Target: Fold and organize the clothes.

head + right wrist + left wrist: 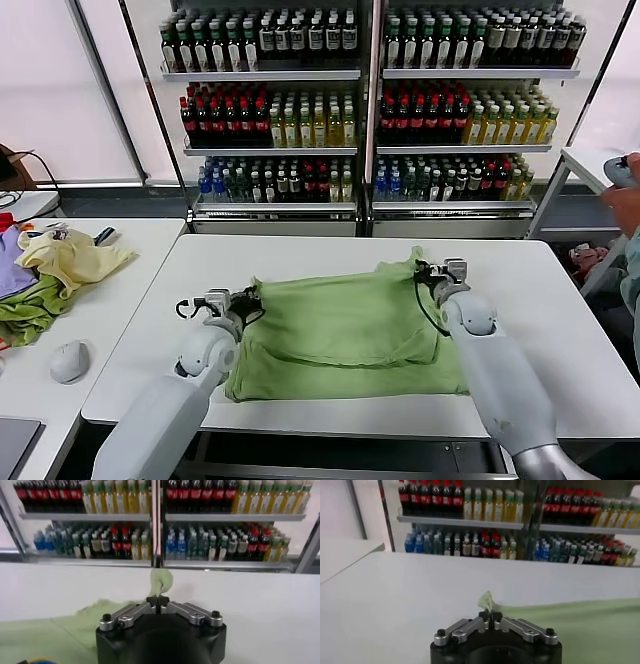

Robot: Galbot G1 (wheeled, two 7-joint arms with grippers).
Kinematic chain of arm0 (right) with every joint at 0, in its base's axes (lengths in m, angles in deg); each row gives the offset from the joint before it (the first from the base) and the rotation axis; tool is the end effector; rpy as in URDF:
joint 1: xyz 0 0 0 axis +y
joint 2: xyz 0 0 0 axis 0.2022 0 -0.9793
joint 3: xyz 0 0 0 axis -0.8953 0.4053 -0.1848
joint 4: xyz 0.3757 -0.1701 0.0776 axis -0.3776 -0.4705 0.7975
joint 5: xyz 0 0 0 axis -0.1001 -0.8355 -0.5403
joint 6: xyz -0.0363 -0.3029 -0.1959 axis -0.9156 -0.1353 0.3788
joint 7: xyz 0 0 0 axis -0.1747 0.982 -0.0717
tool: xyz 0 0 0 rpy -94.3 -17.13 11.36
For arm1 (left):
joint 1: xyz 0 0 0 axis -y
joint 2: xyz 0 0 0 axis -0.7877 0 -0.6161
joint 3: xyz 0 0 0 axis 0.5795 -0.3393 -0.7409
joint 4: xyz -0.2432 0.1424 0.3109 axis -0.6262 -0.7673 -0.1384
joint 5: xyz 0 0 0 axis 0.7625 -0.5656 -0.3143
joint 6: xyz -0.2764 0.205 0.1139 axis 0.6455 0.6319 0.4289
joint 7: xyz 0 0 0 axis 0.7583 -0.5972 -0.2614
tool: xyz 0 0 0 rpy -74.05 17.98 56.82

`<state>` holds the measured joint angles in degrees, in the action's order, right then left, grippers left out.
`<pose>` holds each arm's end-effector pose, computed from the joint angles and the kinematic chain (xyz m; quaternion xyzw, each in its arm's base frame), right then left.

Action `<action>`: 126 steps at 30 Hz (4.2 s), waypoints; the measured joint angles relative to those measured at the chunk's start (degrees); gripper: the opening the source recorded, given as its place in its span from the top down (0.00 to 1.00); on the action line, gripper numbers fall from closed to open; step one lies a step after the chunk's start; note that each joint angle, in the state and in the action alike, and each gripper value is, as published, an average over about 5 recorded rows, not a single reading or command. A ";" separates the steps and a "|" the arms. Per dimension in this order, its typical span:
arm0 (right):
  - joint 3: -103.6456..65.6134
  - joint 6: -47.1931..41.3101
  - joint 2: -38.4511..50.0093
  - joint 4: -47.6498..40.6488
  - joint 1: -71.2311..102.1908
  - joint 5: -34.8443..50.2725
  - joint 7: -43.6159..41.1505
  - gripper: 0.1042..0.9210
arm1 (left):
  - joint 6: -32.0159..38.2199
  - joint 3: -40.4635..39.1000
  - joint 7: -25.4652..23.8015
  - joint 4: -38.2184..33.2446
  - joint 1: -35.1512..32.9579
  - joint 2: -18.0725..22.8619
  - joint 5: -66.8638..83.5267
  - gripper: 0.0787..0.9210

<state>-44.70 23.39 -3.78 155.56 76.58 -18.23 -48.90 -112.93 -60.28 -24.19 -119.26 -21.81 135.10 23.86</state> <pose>0.5251 -0.0976 -0.3248 0.0557 -0.9809 -0.0047 0.1863 0.4409 0.0412 -0.3390 -0.0423 -0.9741 0.0321 0.2196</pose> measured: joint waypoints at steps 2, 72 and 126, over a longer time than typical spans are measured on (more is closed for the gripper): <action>-0.74 -0.25 0.74 3.01 1.75 0.54 0.23 0.98 | 0.05 0.61 -0.08 -2.07 -1.23 -0.59 0.21 0.98; -13.70 0.36 -0.63 37.26 37.78 -6.82 2.08 0.12 | 0.30 7.33 8.62 -14.10 -24.74 10.95 -20.62 0.72; -12.50 2.56 -1.47 38.11 37.26 -9.37 0.76 0.12 | 1.70 1.08 6.45 -17.66 -9.66 15.65 22.59 0.86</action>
<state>-57.20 25.95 -5.25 193.67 113.84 -27.60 -48.14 -111.22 -59.21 -17.74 -136.92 -31.47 150.75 46.45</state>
